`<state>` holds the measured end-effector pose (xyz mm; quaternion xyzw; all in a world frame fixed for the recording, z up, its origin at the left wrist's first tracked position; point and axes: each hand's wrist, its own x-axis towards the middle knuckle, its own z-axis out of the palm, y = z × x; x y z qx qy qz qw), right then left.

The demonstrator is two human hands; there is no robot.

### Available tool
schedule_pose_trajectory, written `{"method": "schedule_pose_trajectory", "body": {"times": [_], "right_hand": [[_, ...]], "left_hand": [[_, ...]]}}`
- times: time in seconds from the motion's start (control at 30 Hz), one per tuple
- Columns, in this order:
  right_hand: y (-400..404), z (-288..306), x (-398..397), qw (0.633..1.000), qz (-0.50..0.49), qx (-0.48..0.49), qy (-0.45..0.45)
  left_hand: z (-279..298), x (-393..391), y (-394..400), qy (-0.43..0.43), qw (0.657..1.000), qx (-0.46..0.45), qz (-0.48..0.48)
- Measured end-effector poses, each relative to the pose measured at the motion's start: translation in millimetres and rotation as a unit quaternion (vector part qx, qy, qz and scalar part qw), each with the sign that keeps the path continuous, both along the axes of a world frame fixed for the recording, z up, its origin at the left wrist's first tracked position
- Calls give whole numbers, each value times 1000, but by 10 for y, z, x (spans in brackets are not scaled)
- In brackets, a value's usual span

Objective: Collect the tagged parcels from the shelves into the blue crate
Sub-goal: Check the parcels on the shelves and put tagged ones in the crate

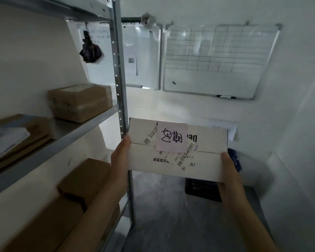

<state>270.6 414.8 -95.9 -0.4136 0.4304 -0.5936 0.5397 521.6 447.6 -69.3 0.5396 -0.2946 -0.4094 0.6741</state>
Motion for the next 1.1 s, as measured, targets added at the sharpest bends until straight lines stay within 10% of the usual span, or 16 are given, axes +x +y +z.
{"method": "schedule_pose_trajectory", "body": {"times": [1.1], "right_hand": [[-5630, -1309, -2382, 987, -100, 122, 20]], "left_hand": [[-1471, -2401, -6054, -22, 980, 86, -178]]}}
